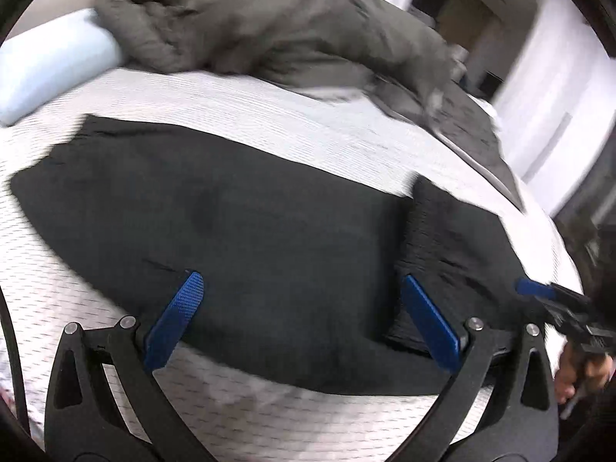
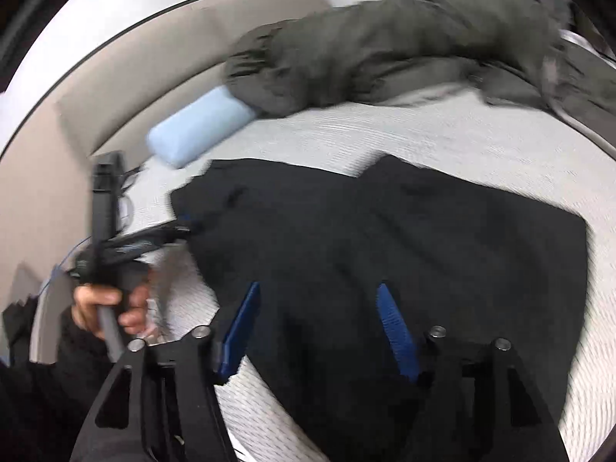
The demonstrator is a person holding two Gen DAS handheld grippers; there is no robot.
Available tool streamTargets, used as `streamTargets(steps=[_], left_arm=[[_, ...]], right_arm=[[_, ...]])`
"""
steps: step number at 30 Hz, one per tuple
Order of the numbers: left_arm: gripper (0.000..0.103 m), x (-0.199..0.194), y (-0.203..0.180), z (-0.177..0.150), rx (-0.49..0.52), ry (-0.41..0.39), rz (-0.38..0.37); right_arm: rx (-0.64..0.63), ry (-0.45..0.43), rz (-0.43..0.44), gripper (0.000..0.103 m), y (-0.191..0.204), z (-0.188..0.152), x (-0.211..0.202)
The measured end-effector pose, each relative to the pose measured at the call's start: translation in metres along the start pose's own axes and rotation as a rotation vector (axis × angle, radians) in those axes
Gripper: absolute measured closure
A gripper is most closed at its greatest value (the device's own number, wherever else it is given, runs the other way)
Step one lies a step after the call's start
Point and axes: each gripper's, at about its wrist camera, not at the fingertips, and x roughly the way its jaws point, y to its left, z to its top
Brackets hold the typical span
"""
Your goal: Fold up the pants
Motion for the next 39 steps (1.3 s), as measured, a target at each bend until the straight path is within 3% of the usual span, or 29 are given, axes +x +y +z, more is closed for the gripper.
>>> streamTargets(steps=[5, 10, 13, 16, 21, 23, 24, 27, 31, 34, 36, 38, 39], left_arm=[[0.003, 0.032, -0.055, -0.010, 0.189, 0.101, -0.090], [0.025, 0.049, -0.055, -0.008, 0.129, 0.149, -0.179], [0.045, 0.048, -0.055, -0.011, 0.124, 0.165, -0.225], [0.046, 0.048, -0.059, -0.015, 0.180, 0.173, -0.212], [0.045, 0.060, -0.067, -0.015, 0.183, 0.170, -0.172], [0.065, 0.059, -0.072, -0.013, 0.194, 0.151, -0.168], [0.083, 0.055, -0.074, -0.012, 0.194, 0.131, -0.160], [0.093, 0.030, -0.078, -0.011, 0.207, 0.068, -0.176], [0.094, 0.000, -0.068, -0.014, 0.214, 0.060, -0.209], [0.091, 0.005, -0.056, -0.020, 0.220, 0.132, -0.164], [0.080, 0.013, -0.046, -0.023, 0.211, 0.187, -0.141], [0.073, 0.007, -0.040, -0.020, 0.178, 0.194, -0.174], [0.058, 0.003, -0.038, -0.018, 0.174, 0.193, -0.198]], right_arm=[[0.167, -0.095, -0.092, 0.033, -0.055, -0.023, -0.045], [0.279, -0.123, -0.129, 0.033, -0.099, -0.030, -0.071], [0.298, -0.130, -0.110, 0.033, -0.109, -0.046, -0.084], [0.327, -0.124, -0.059, 0.033, -0.120, -0.060, -0.091], [0.352, -0.096, -0.053, 0.033, -0.129, -0.061, -0.081], [0.342, -0.078, -0.063, 0.033, -0.128, -0.059, -0.074], [0.337, -0.071, -0.066, 0.033, -0.128, -0.060, -0.073], [0.327, -0.063, -0.071, 0.033, -0.127, -0.060, -0.071], [0.325, -0.081, -0.085, 0.033, -0.127, -0.062, -0.077], [0.329, -0.079, -0.101, 0.033, -0.130, -0.064, -0.079], [0.329, -0.065, -0.112, 0.033, -0.131, -0.066, -0.077], [0.330, -0.049, -0.122, 0.033, -0.130, -0.065, -0.073], [0.329, -0.043, -0.126, 0.033, -0.130, -0.065, -0.072]])
